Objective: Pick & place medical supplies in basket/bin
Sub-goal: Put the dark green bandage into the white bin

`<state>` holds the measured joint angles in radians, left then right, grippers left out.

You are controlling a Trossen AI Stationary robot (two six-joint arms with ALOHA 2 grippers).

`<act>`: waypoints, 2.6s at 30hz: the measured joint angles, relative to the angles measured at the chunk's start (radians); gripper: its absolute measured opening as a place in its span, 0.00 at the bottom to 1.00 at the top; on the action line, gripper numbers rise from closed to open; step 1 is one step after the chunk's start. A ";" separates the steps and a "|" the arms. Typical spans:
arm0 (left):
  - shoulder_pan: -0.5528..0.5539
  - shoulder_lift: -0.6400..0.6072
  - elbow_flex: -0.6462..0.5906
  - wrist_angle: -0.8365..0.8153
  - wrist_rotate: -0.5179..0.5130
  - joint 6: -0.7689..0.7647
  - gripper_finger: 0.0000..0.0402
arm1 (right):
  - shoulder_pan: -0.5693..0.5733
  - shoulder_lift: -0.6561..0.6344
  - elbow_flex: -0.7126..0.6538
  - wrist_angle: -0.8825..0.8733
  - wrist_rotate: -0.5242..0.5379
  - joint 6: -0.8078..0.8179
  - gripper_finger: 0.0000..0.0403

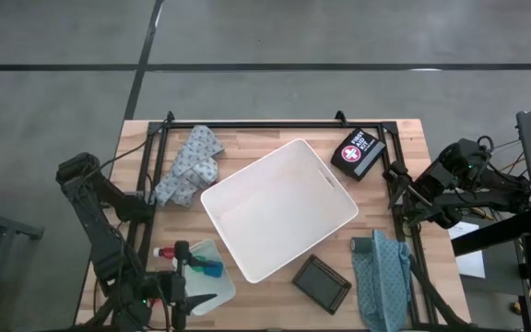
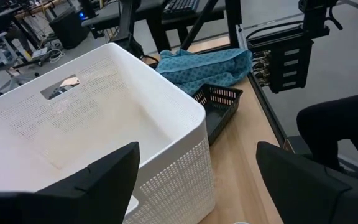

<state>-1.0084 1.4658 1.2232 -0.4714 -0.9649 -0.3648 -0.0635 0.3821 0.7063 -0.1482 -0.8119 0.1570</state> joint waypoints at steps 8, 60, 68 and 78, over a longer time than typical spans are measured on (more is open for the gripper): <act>0.000 0.000 0.000 0.000 0.000 0.000 0.81 | 0.000 0.000 0.000 0.000 0.000 0.075 0.65; 0.000 0.000 0.000 0.000 0.000 0.000 0.81 | 0.001 -0.059 0.002 -0.801 0.387 0.002 0.56; 0.000 0.000 0.000 0.000 0.000 0.000 0.81 | 0.001 -0.059 -0.077 -0.866 0.421 0.008 0.56; 0.000 0.000 0.000 0.000 0.000 0.000 0.81 | 0.001 -0.038 -0.148 -0.866 0.419 0.045 0.56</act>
<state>-1.0084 1.4654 1.2232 -0.4717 -0.9649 -0.3649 -0.0628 0.3440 0.5580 -1.0145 -0.3931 0.2020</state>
